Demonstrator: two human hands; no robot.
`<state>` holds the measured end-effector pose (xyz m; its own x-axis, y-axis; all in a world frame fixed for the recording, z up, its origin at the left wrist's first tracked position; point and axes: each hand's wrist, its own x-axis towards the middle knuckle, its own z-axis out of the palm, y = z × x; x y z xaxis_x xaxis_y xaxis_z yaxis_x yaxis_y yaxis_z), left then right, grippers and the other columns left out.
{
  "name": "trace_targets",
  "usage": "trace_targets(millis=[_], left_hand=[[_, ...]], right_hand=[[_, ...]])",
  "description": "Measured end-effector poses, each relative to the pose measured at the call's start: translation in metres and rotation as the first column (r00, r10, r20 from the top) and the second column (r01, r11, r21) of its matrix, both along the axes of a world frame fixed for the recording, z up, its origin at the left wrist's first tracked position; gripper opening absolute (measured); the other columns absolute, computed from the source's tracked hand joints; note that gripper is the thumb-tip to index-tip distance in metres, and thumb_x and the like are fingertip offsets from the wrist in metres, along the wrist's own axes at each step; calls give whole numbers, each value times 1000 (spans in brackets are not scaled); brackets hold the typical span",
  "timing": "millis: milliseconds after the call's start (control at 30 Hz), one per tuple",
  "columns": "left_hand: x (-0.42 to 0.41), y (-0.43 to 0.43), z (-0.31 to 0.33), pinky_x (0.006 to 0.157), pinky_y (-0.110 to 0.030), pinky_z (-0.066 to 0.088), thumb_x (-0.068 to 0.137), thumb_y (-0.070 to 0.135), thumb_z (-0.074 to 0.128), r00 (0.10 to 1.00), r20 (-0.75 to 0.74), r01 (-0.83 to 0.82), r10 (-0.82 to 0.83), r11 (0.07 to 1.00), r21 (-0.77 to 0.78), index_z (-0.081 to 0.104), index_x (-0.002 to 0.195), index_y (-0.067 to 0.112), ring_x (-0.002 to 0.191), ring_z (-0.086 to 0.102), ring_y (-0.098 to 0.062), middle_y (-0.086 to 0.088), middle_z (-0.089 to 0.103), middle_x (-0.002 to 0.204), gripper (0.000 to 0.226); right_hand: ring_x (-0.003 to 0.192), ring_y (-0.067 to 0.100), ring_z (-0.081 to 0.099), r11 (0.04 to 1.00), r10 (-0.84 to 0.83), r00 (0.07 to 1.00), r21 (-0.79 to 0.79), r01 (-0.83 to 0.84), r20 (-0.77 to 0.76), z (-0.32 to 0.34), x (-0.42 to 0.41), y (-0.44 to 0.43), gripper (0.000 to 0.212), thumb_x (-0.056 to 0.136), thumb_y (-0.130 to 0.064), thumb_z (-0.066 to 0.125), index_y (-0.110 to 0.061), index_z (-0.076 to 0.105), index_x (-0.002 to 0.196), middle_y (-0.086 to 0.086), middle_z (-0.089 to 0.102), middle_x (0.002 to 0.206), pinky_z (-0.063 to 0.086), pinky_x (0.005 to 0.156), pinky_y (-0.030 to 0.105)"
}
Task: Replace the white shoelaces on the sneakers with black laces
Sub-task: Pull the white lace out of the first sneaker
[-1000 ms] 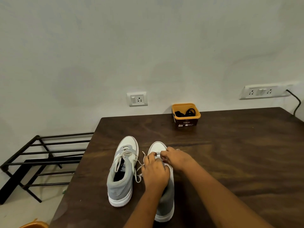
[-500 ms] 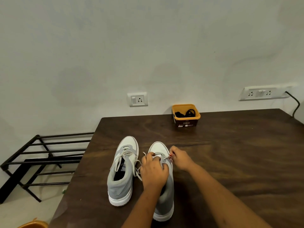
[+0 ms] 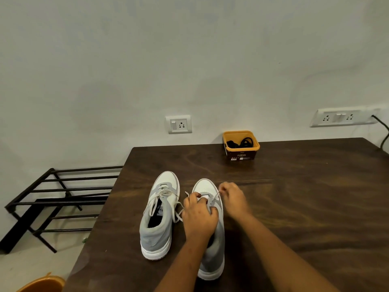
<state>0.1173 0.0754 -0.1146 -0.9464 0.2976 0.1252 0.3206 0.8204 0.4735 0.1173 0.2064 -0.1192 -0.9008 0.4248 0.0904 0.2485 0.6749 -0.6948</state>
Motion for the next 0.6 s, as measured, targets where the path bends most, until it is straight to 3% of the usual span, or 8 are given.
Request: trace_targets(millis=[33,100,167,233,300,433,533,600], left_hand=[[0,0,0,93,-35,44,88,38,46,1000,4,1,-1,1000,5,62,115,16,120,39,-21,-1,45,129,38],[-2,0,-1,93,-35,44,88,39,46,1000,13,1,-1,1000,4,59,118,18,120,39,-20,0,44,128,39],[-2,0,-1,92,-34,44,87,38,47,1000,14,-5,4,1000,10,58,118,18,119,40,-20,0,45,127,39],[-2,0,-3,90,-35,45,86,36,48,1000,13,-8,7,999,36,58,117,17,118,41,-21,-1,47,126,38],[-1,0,-3,90,-36,45,85,35,49,1000,12,-7,6,998,55,56,118,17,118,42,-22,-2,49,125,39],[-2,-1,-3,92,-35,45,86,36,48,1000,14,1,-2,998,66,55,121,17,120,41,-21,0,49,126,40],[-1,-1,-2,91,-36,46,84,37,45,1000,12,12,-13,998,60,57,121,16,119,42,-22,-1,50,126,44],[-1,-2,-1,91,-37,45,80,38,40,1000,16,7,-8,997,75,59,120,15,117,43,-23,-2,52,124,50]], right_hand=[[85,20,56,973,-150,988,-181,141,-38,-2,-1,1,19,96,-8,47,-19,53,82,6,58,97,45,72,31],[78,21,56,764,-384,923,-552,334,27,-3,-1,-1,21,99,-9,40,-19,50,84,9,57,94,53,66,39],[80,19,53,640,-381,917,-682,354,118,-1,-1,-4,21,98,-6,37,-21,52,95,8,56,101,50,62,34],[95,19,54,885,-182,982,-427,186,49,1,-1,-3,29,94,-2,47,-23,56,111,6,56,117,49,78,34],[115,18,46,997,67,997,-43,-66,25,3,3,-1,37,88,-3,55,-26,61,117,-2,49,128,42,95,30],[128,17,32,881,139,981,434,-186,138,7,13,-2,22,92,-29,57,-29,68,111,-13,42,140,39,98,31],[128,18,34,823,154,983,537,-184,102,5,15,-4,26,92,-37,54,-27,70,110,-13,48,138,39,93,32],[123,17,38,855,140,989,499,-140,37,4,14,-4,22,92,-35,55,-27,72,104,-16,53,130,38,90,30]])
